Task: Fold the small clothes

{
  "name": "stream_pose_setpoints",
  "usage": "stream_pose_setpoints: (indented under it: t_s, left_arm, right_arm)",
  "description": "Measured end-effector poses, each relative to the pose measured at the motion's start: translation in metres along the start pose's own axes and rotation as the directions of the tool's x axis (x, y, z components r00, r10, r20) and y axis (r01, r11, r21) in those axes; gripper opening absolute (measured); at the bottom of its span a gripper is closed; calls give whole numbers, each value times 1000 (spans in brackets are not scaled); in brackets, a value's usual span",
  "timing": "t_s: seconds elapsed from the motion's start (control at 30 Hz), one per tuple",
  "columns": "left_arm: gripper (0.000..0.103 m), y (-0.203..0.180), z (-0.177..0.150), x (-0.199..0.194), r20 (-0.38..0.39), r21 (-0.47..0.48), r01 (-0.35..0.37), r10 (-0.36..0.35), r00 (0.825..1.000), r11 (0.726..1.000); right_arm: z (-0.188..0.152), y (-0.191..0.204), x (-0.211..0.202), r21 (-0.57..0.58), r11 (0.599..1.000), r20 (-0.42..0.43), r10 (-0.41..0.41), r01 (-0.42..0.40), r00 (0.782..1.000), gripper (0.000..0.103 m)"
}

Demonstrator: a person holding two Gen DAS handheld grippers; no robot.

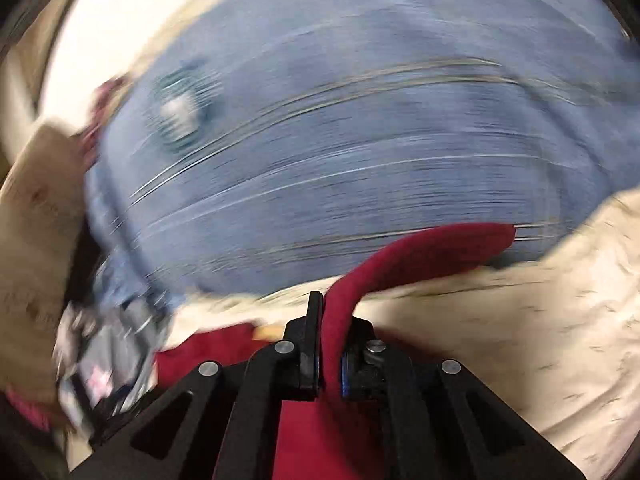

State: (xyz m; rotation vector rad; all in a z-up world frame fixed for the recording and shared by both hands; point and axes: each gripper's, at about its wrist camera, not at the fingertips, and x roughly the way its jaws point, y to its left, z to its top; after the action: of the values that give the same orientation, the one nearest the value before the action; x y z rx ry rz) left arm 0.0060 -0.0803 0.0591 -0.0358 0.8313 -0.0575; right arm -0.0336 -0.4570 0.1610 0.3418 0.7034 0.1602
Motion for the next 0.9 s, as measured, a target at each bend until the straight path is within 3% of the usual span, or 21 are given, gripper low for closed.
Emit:
stream_pose_setpoints:
  t_s: [0.07,0.13,0.2,0.27,0.37,0.43,0.53,0.57,0.67,0.77,0.83,0.9]
  left_arm:
    - [103,6,1,-1,1,-27,12,-12,1000,1000]
    - [103,10,2,-1,4,-52,26,-26,1000,998]
    - [103,14,3,-2,5,-75,45,-45,999,996]
    - [103,15,4,-4,9,-81,58,-58,998,995]
    - [103,15,5,-9,23,-79,78,-76,997,994]
    - [103,14,5,-11,31,-77,91,-89,996,993]
    - [103,11,4,-11,28,-72,94,-92,995,993]
    - [103,11,3,-10,24,-72,92,-91,996,993]
    - [103,12,3,-7,19,-76,87,-86,996,993]
    - [103,14,4,-6,18,-81,79,-78,997,994]
    - [103,18,5,-6,19,-91,78,-77,997,993]
    - [103,23,6,-6,26,-104,77,-75,997,992]
  right_arm:
    - [-26,37,14,-71,996,-38,50,-52,998,10]
    - [-59,66,34,-146,988,-99,37,-51,994,13]
    - [-103,93,58,-237,970,-195,12,-59,981,29]
    - [-135,110,68,-321,946,-237,-39,-40,971,60]
    - [-165,118,61,-418,909,-199,-91,-1,976,69]
    - [-170,113,48,-421,907,-169,-94,14,981,73]
    - [-162,98,32,-326,945,-125,-40,-3,991,76]
    - [-157,96,34,-298,954,-110,-32,-2,993,82]
    - [-128,80,48,-173,983,-55,-72,62,996,85]
    - [-112,68,71,-40,999,-97,-21,17,995,86]
    - [-112,79,73,-48,998,-99,38,-43,994,85]
    - [-119,114,63,-200,976,-38,77,-83,996,86]
